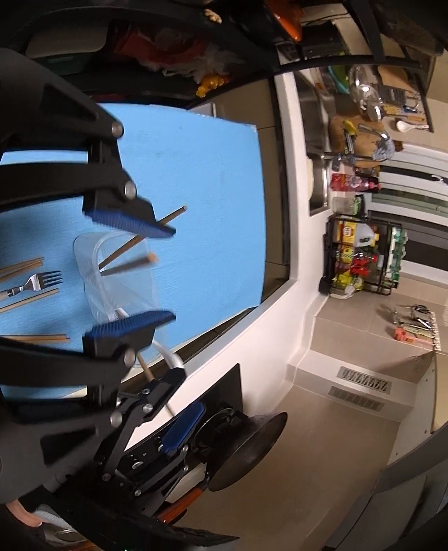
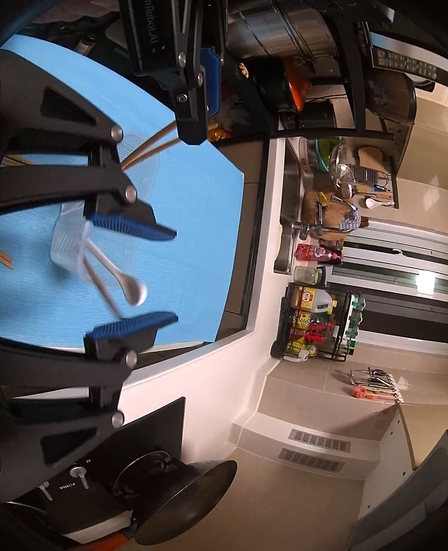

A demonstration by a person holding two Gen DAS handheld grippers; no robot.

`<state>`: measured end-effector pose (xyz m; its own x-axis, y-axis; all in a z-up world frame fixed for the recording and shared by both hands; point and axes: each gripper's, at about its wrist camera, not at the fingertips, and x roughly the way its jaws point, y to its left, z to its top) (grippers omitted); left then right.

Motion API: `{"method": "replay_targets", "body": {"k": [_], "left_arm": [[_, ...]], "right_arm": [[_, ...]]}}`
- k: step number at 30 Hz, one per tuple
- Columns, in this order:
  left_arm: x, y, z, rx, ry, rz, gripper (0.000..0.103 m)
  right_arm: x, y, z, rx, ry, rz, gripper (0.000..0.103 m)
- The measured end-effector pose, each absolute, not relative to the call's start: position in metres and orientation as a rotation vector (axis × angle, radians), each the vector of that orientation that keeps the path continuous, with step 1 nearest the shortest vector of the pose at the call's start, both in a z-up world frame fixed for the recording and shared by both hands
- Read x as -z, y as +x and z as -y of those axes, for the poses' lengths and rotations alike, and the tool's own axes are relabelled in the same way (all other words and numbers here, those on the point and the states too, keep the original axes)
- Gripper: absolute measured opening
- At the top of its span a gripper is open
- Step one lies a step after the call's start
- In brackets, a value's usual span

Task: Organize utensils
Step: 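Open both tools to drop the spoon and chopstick into the container, then move both open tools down toward the chopsticks lying on the cloth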

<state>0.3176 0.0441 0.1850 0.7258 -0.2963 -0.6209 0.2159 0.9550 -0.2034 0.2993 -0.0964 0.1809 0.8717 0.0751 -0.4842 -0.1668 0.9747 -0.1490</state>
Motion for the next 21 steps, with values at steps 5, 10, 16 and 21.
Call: {"method": "replay_targets", "body": {"k": [5,10,16,21], "left_arm": [[-0.198,0.291,-0.053,0.271,-0.126,-0.646,0.044],[-0.202,0.242,-0.056,0.238,-0.092,-0.586,0.044],[-0.179,0.181,-0.050,0.234,-0.051,-0.556,0.044],[-0.146,0.135,-0.047,0.227,-0.026,-0.542,0.037]], "right_arm": [[-0.194,0.265,0.100,-0.134,-0.152,-0.460,0.051],[-0.199,0.214,0.103,-0.158,-0.100,-0.426,0.052],[-0.187,0.152,0.094,-0.201,-0.108,-0.405,0.054],[-0.167,0.109,0.100,-0.216,-0.109,-0.405,0.054]]}}
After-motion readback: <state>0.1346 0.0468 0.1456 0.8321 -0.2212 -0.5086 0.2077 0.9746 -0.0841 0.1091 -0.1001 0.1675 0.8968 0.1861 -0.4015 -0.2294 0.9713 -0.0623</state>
